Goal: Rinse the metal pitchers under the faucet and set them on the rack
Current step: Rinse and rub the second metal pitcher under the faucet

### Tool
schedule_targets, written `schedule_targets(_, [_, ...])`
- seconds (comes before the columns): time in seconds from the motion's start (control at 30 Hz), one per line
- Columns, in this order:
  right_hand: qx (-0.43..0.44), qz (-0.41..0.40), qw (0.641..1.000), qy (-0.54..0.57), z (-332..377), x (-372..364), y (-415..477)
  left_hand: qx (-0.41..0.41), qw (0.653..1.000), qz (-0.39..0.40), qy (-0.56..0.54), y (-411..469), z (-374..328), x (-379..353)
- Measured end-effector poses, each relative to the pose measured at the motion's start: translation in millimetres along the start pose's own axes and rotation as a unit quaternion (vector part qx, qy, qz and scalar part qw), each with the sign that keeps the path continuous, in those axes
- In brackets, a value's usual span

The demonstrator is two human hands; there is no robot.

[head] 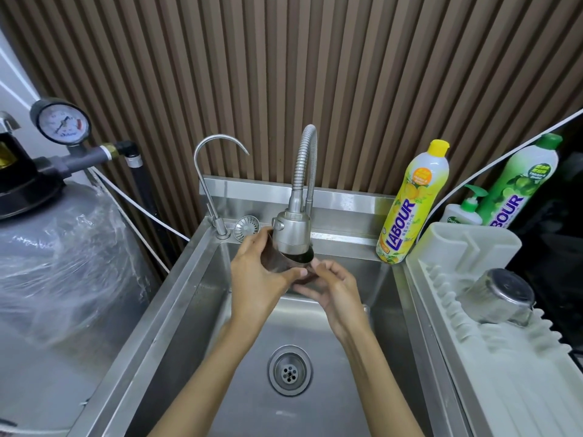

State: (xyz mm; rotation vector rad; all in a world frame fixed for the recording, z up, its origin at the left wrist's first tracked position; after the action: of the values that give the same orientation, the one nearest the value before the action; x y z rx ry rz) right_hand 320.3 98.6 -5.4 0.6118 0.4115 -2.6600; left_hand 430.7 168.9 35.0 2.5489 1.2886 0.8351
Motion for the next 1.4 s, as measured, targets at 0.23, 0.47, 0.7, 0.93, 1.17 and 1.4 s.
schedule_targets(0.23, [0.065,-0.092,0.977,-0.183,14,6,-6,0.065,0.994,0.084,0.035,-5,21,-4])
schedule_targets(0.47, [0.253,-0.095,0.801,-0.534,15,-4,10,0.251,0.934,0.242,-0.082,0,57,-44])
schedule_targets(0.7, [0.347,-0.016,0.685,-0.641,-5,-16,27,0.283,0.921,0.26,-0.057,1,75,-78])
schedule_targets(0.93, [0.388,-0.001,0.631,-0.672,-18,-8,40,0.287,0.915,0.273,-0.069,2,82,-85])
schedule_targets(1.17, [0.334,-0.043,0.736,-0.587,-5,11,42,0.323,0.879,0.303,-0.176,-4,82,-82])
schedule_targets(1.4, [0.031,-0.068,0.989,-0.127,-10,29,17,0.271,0.914,0.162,-0.255,-21,72,-64])
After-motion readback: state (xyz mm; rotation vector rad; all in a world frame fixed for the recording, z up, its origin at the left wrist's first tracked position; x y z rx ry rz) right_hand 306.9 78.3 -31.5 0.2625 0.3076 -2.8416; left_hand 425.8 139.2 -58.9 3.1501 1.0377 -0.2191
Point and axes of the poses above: each hand's wrist, its own y-axis towards the middle knuckle, its own x-axis out of the back of the hand, z = x × y, the point moved 2 cm from there along y, towards the middle knuckle, and after that the axes turned 6 degrees about -z, right-handed, at the moved point
